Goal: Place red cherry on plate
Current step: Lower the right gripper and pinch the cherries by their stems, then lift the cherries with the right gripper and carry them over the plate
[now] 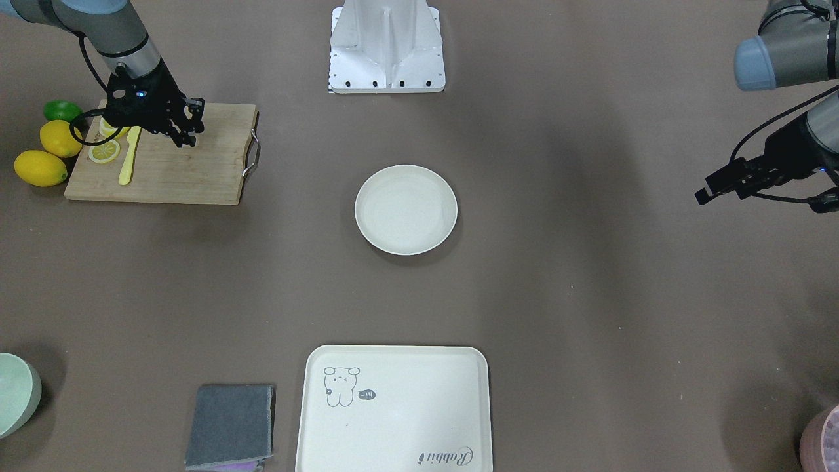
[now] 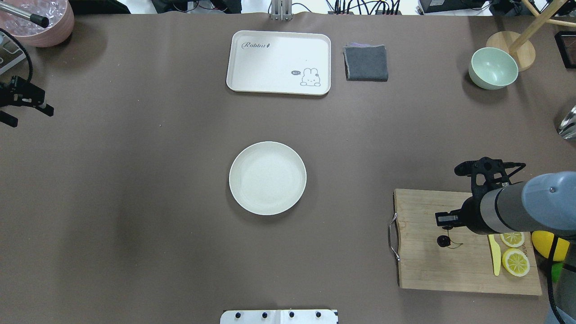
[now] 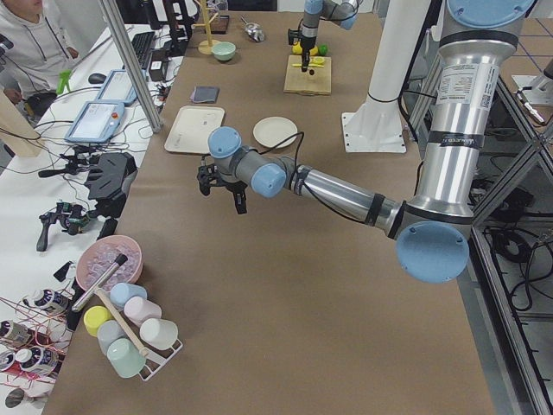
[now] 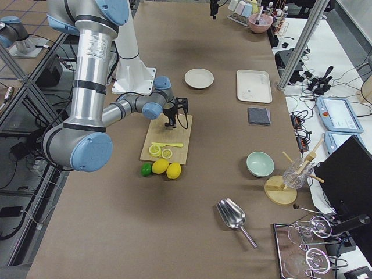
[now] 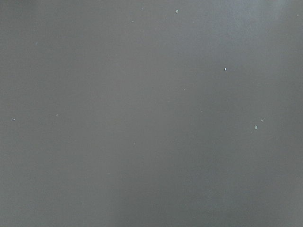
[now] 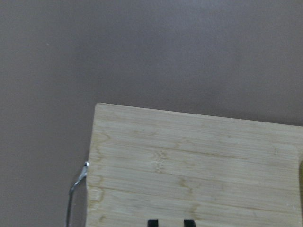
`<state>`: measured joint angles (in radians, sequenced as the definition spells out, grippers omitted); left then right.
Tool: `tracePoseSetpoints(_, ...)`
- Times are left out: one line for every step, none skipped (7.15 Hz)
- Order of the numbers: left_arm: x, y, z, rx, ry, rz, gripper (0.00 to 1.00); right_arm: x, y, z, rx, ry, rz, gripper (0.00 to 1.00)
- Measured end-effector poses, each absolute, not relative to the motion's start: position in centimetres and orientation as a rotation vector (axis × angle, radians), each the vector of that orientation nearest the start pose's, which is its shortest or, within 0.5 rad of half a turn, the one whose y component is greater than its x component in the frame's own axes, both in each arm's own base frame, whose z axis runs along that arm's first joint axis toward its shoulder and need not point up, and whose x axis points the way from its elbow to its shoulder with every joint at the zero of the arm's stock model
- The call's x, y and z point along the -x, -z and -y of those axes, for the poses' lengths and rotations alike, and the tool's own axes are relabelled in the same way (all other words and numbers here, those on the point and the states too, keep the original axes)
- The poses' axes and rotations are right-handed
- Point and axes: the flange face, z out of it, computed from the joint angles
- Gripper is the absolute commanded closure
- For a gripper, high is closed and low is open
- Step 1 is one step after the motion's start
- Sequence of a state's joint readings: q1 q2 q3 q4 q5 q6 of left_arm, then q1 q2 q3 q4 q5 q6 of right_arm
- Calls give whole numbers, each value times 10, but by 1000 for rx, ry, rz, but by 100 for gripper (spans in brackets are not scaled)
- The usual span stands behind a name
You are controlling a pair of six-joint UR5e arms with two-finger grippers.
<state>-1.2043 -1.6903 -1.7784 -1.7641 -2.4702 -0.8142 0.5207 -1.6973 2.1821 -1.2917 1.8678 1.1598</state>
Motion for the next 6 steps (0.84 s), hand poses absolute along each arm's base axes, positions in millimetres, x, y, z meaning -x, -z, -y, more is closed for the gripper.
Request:
tracePoseSetpoints(-142,-460,523,83,176,-1000,4,313,-368,319,-54,-3,820,100)
tracePoseSetpoints(-142,-458,522,81,175,-1001,4,304,-330,336,-32,-9,825,100)
tracePoseSetpoints(-142,-457,522,79,174,-1002,4,298,-289,353,-19,-17,819,100)
tracePoseSetpoints(-142,-457,522,79,174,-1002,4,295,-249,364,-11,-25,811,100)
tracePoseSetpoints(-141,-457,522,78,174,-1002,4,294,-217,370,-12,-28,809,100)
tracePoseSetpoints(-140,-458,520,80,176,-1001,4,298,-193,377,-15,-27,810,100)
